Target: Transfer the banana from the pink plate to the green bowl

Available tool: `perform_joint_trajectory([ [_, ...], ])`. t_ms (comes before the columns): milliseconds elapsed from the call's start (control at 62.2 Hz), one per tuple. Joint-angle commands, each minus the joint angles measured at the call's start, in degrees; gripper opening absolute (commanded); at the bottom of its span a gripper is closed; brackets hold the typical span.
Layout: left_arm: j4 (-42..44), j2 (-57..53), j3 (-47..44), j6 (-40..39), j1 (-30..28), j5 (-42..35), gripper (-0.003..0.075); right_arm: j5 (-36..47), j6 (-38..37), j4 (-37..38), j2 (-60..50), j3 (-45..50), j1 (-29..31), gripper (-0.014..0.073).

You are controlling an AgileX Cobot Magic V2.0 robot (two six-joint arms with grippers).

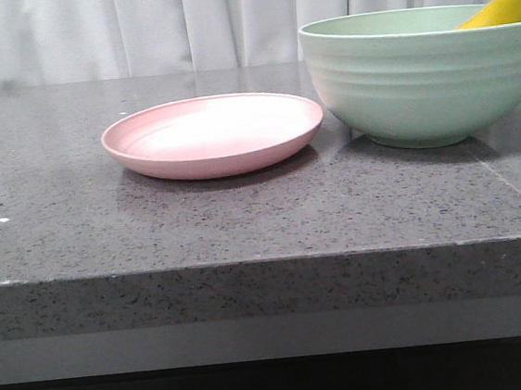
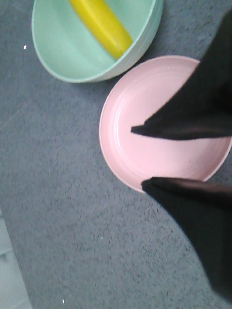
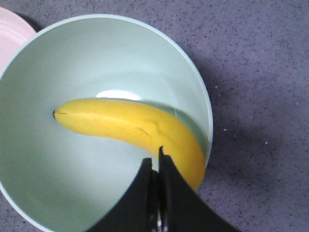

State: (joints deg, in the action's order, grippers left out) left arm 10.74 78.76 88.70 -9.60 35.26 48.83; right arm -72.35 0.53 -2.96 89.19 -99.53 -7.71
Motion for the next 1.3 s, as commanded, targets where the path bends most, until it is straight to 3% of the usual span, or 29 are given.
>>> perform_joint_trajectory([
  [0,1.10,-1.44,1.73,-3.06,-3.34,-4.17,-0.0017,-4.08,-1.25,-0.55,-3.38,-1.37,0.33,-0.0057],
  [96,1.10,-1.86,1.73,-5.26,-8.07,-4.57,-0.0018,-3.68,-2.79,-0.61,-4.72,-1.25,0.33,-0.0057],
  [225,0.99,-4.00,0.92,-5.26,-14.39,-4.69,-0.0018,2.92,-3.14,-0.95,-8.48,1.95,0.33,-0.0057],
  [482,0.99,-16.29,-14.59,-5.26,-23.14,-12.50,-0.0018,21.24,-2.07,-2.85,-23.70,23.32,0.33,-0.0057],
  [772,0.55,-36.82,-43.35,-5.26,-23.72,-30.99,-0.0018,44.83,3.17,-2.95,-46.56,54.46,0.33,-0.0057],
  [933,0.31,-47.36,-55.91,-5.26,-23.72,-34.87,-0.0018,52.58,3.63,-2.95,-60.22,67.95,0.33,-0.0057],
  [1110,-0.44,-57.09,-63.95,-5.26,-23.72,-35.58,-0.0018,56.06,3.63,-2.95,-71.86,76.43,0.33,-0.0057],
  [1286,-0.44,-62.69,-66.25,-5.26,-23.72,-35.58,-0.0018,56.85,3.63,-2.95,-76.93,77.87,0.33,-0.0057],
])
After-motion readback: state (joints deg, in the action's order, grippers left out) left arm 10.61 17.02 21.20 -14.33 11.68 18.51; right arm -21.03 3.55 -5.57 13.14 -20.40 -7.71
